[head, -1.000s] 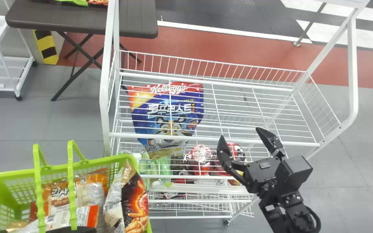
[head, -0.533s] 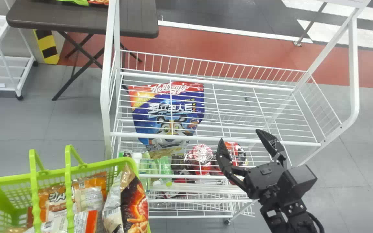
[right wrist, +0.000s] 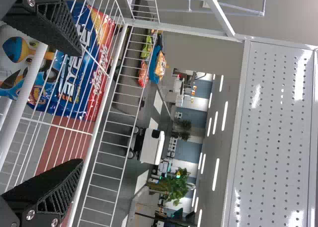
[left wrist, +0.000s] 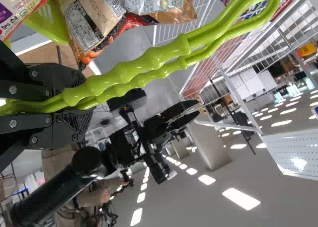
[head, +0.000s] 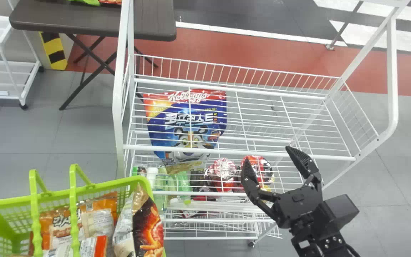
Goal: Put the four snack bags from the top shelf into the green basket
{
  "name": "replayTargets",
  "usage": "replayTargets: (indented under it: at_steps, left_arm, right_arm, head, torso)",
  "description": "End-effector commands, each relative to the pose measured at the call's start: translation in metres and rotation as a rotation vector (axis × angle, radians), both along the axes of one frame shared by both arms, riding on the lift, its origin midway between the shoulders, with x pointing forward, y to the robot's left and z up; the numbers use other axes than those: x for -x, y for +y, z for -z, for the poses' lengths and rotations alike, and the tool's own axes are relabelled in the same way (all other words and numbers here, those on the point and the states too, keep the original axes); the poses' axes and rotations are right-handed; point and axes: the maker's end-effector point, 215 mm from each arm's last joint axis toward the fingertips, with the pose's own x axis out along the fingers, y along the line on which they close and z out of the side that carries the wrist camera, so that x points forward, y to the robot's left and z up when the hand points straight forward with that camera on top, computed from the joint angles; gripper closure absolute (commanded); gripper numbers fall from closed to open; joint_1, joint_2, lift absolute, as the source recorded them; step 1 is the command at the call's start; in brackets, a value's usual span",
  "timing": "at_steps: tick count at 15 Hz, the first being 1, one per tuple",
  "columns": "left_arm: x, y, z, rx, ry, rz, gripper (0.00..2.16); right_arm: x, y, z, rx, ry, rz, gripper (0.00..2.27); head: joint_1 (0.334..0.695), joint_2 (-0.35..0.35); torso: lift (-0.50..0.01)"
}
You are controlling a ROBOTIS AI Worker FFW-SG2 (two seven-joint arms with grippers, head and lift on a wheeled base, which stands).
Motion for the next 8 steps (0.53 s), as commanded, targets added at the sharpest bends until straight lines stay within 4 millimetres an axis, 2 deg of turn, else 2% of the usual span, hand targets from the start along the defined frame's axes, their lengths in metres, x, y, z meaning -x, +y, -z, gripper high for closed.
replayTargets:
  at_steps: [1, 8]
  left_arm:
    - [0.001, 0.0, -0.002, 0.007, -0.004, 0.007, 2.15]
    - [0.002, -0.003, -0.006, 0.013, -0.01, 0.015, 2.15]
  right_arm:
    - [0.005, 0.001, -0.001, 0.001, 0.002, -0.002, 0.04]
    - [0.007, 0.011, -0.01, -0.004, -0.011, -0.018, 0.05]
  head:
    - [0.695, -0.227]
    - [0.695, -0.216]
  torso:
    - [0.0]
    - [0.0]
